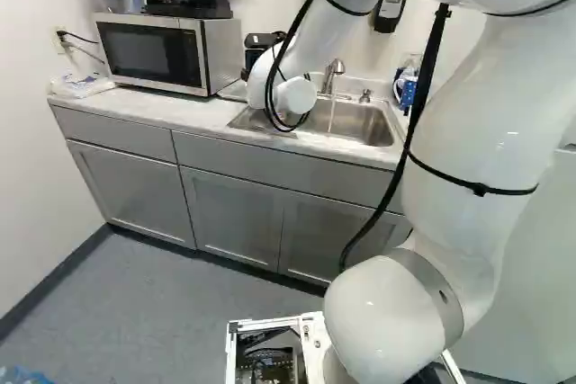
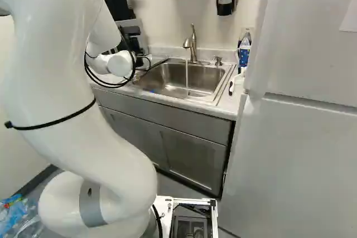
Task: Rinse the cup and place it in the tray
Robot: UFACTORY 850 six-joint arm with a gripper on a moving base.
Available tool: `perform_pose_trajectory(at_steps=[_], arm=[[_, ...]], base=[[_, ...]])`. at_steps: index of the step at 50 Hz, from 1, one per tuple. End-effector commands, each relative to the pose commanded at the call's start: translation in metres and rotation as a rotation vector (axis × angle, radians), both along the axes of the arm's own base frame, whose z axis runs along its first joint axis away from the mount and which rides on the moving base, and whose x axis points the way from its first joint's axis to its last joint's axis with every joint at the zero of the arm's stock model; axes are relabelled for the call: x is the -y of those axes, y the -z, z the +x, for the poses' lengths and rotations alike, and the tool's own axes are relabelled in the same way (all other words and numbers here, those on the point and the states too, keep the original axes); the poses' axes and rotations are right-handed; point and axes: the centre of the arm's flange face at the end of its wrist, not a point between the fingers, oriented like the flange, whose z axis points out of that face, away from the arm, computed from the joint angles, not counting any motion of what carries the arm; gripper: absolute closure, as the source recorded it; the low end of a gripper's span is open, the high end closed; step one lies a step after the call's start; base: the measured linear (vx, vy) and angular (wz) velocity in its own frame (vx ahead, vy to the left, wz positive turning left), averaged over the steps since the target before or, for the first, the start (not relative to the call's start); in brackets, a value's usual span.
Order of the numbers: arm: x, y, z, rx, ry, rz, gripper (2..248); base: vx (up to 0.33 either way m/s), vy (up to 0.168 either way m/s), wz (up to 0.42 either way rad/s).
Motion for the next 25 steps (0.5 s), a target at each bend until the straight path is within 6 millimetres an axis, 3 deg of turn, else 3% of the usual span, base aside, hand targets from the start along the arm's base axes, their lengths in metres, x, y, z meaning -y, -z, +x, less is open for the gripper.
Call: perform_pose_trajectory(at_steps=[25], arm=[[0.038, 0.0, -0.003, -0.002, 0.071, 0.0, 127]], base=[[0.0, 0.0, 0.0]])
